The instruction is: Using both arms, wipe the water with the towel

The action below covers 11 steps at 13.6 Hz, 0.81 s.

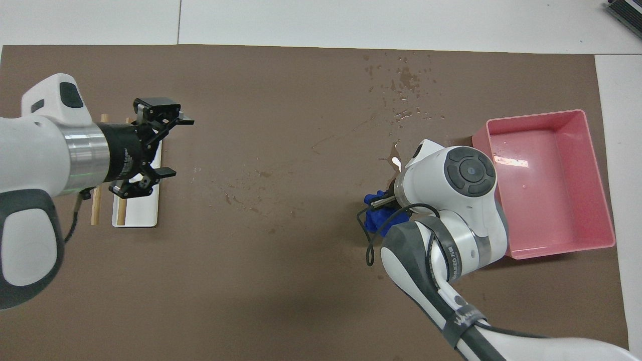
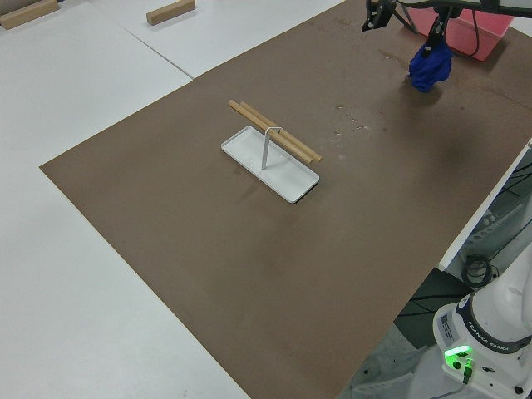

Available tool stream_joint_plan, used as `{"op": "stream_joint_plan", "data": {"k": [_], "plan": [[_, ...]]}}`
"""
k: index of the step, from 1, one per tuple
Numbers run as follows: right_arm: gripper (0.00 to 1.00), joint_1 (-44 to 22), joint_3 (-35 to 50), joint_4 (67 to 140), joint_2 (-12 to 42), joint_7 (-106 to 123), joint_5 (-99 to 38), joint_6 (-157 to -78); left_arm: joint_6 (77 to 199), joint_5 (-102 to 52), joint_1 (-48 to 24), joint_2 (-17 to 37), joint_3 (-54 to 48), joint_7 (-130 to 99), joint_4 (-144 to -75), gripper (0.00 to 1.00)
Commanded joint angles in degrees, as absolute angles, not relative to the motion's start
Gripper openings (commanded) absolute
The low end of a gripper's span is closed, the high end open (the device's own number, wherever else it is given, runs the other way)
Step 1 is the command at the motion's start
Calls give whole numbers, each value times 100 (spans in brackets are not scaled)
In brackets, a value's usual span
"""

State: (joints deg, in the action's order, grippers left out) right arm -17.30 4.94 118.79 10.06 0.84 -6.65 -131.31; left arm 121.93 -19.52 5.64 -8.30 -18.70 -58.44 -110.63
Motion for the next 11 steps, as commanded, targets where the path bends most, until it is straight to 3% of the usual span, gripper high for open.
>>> {"op": "stream_joint_plan", "data": {"k": [1,6,9,11], "plan": [[0,-1399,545,11787,1405,789,-440,-13735,11744,-1111,869,-853,-1934,-3892,-10847,100],[0,-1265,554,11007,2292,1229,307,-14721,9242,-117,1301,-238,-1925,-778,-9195,100],[0,-1239,554,10075,2715,2185,351,-14713,8518,167,1283,-167,-1934,69,-8965,100],[0,-1161,554,9583,2900,2582,613,-14573,8621,123,1301,-263,-1925,9,-9209,100]]}}
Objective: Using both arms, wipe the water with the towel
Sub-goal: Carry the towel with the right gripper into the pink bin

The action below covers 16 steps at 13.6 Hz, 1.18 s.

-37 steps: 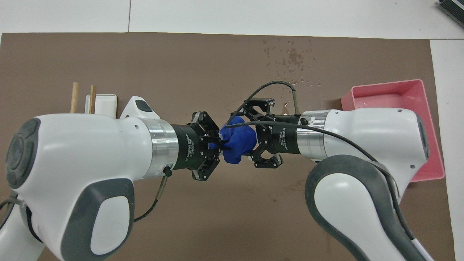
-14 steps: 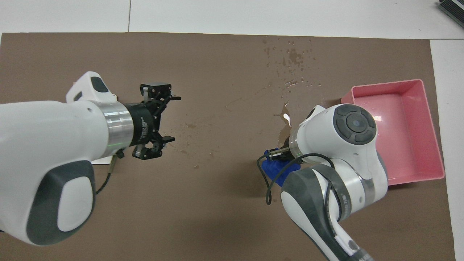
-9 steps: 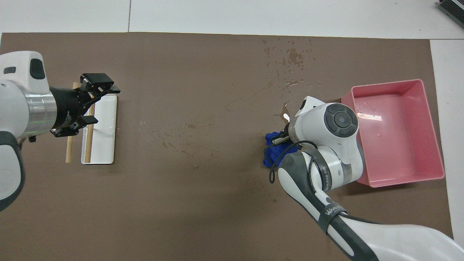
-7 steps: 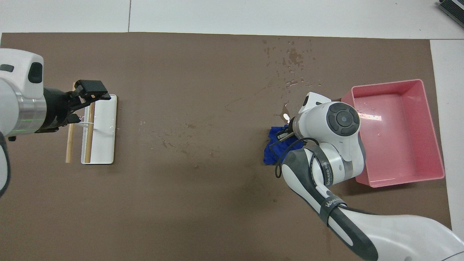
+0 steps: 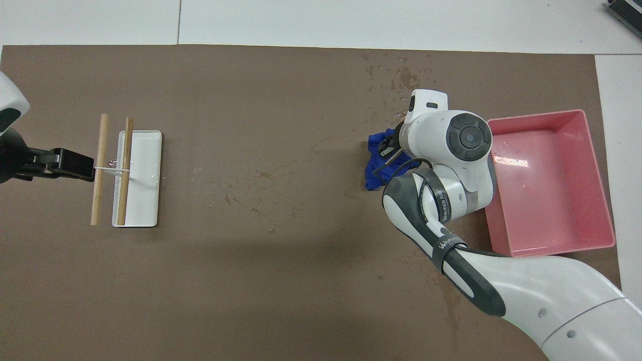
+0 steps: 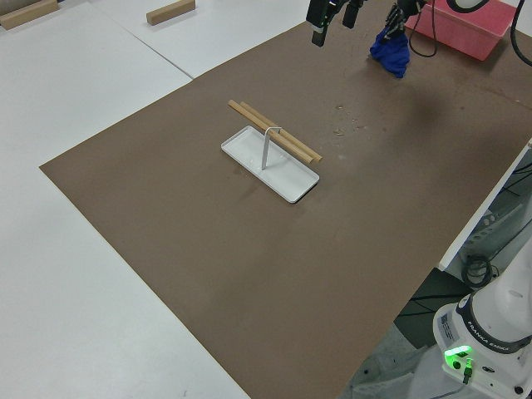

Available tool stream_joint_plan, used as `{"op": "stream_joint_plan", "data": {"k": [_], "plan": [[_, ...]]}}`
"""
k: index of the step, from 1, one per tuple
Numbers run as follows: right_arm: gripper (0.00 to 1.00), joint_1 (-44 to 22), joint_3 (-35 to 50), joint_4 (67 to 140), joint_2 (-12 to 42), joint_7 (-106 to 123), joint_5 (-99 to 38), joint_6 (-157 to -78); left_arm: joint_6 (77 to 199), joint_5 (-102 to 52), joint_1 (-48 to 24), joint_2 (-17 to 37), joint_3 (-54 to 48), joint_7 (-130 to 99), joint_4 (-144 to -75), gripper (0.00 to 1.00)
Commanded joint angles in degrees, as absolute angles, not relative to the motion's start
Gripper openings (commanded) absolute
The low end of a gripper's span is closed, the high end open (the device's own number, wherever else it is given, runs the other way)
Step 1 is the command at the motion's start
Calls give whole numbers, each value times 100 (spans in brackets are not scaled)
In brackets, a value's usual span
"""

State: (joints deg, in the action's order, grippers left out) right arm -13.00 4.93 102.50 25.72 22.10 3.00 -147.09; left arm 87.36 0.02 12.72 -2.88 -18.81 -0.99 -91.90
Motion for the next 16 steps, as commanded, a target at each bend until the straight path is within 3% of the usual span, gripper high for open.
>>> {"op": "stream_joint_plan", "data": {"k": [1,4,6,7,9,12,16], "plan": [[0,-1125,554,9345,2996,2758,868,-14477,8631,123,1301,-307,-1934,26,-9315,100],[0,-1213,554,8842,3155,3094,1774,-14089,8657,132,1082,-343,-1751,9,-9352,100],[0,-1204,571,9122,3155,2823,1732,-14106,8763,-60,32,-325,-446,44,-9290,100],[0,-1187,580,9314,3120,2438,1549,-14098,8745,-122,-156,-325,-231,70,-9273,100],[0,-1230,711,9780,3033,1761,437,-14106,8736,-114,-45,-316,-386,70,-9255,100],[0,-1414,747,10343,2831,1426,-201,-13871,8797,-141,141,-325,-615,79,-9263,100],[0,-1345,738,10309,2637,862,-1481,-12282,8745,-141,88,-343,-598,18,-9316,100]]}}
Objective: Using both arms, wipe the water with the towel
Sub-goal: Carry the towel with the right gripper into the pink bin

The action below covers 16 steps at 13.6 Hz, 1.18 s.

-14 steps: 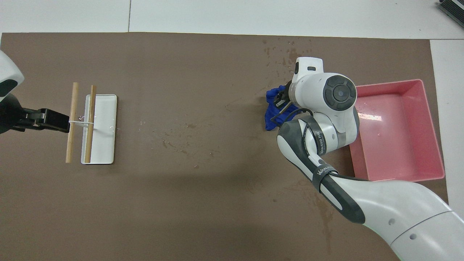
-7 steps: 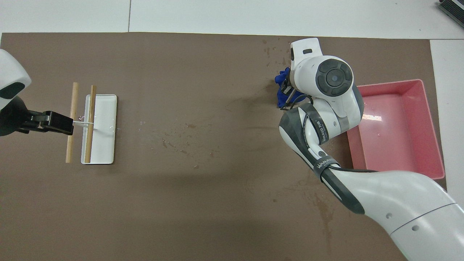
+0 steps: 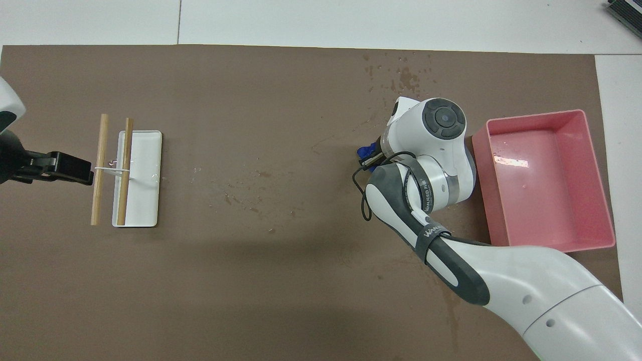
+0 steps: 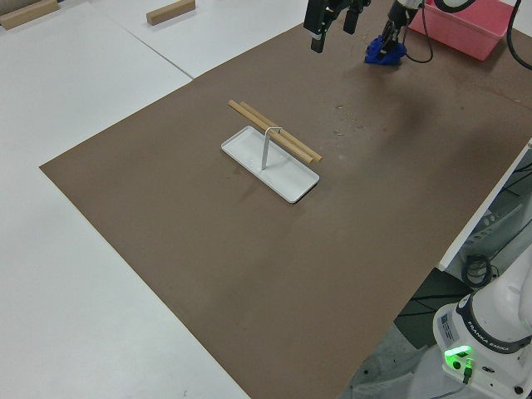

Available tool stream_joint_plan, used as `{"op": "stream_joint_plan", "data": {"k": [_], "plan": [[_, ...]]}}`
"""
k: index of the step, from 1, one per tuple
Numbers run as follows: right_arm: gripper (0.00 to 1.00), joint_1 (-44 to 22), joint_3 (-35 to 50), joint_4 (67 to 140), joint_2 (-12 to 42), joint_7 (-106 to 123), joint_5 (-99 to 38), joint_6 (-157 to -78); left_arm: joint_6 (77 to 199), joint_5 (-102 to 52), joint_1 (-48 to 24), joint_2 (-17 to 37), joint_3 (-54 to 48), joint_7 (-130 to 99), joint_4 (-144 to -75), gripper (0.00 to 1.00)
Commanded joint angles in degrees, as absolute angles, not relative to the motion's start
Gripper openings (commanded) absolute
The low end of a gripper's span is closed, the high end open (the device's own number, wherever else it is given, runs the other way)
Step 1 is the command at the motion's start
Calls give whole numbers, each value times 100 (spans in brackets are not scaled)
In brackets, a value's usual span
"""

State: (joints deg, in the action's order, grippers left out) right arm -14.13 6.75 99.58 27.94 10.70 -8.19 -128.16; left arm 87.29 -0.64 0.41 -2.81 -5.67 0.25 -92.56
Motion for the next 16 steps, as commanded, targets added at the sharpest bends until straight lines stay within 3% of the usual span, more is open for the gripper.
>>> {"op": "stream_joint_plan", "data": {"k": [1,8,11,16], "plan": [[0,-1353,738,10310,2576,661,-1833,-11887,8763,-132,97,-343,-598,18,-9316,100],[0,-1336,677,9987,1847,-493,-1979,-10199,8754,-141,105,-343,-598,18,-9316,100],[0,-1178,686,9423,1452,-238,-961,-9187,8754,-141,105,-343,-598,18,-9316,100],[0,-679,650,8994,862,1497,191,-8370,8754,-141,106,-343,-598,18,-9316,100]]}}
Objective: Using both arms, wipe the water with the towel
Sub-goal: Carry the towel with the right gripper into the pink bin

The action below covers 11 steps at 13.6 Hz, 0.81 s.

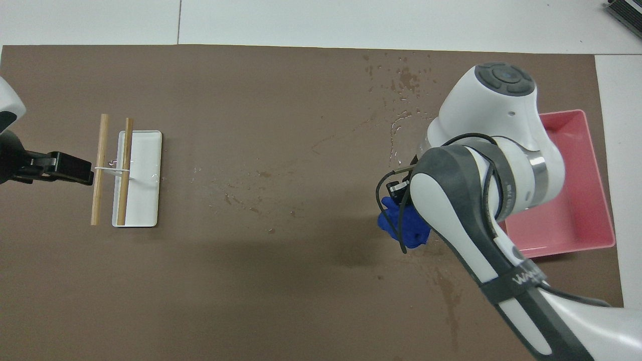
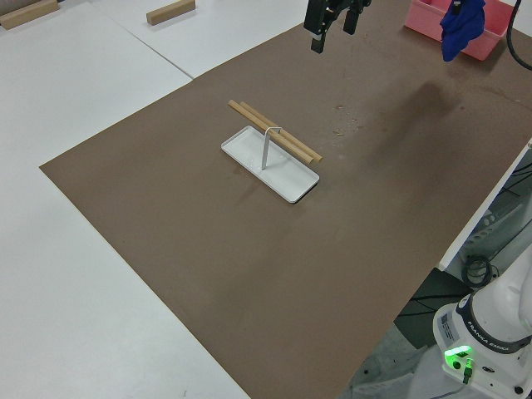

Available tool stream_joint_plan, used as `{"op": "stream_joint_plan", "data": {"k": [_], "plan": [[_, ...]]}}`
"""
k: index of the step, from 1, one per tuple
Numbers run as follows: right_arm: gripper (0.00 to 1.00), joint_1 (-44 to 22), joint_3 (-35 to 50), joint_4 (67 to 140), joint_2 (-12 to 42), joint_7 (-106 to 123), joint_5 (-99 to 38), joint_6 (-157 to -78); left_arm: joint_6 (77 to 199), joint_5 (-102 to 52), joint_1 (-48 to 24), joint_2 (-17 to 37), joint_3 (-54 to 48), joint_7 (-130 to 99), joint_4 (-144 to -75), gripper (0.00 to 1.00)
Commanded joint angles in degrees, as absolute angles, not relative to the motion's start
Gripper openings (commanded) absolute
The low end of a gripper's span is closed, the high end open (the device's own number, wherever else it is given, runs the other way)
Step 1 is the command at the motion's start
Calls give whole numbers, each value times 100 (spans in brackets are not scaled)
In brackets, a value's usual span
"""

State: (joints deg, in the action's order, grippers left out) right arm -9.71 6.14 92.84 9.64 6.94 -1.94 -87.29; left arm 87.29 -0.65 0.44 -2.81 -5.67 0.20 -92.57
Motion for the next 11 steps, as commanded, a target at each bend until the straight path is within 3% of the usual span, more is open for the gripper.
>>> {"op": "stream_joint_plan", "data": {"k": [1,4,9,10,11], "plan": [[0,-459,650,8730,861,2112,385,-8202,8754,-141,114,-343,-598,18,-9316,100],[0,183,659,8473,914,3914,1140,-8532,8754,-141,114,-343,-598,18,-9316,100],[0,712,650,9306,765,4675,1370,-10465,8754,-141,106,-343,-598,18,-9316,100],[31,825,659,9482,747,4789,1397,-10703,8754,-141,105,-343,-598,18,-9316,100],[99,904,668,9614,695,5008,1380,-10923,8754,-141,105,-343,-598,18,-9316,100]]}}
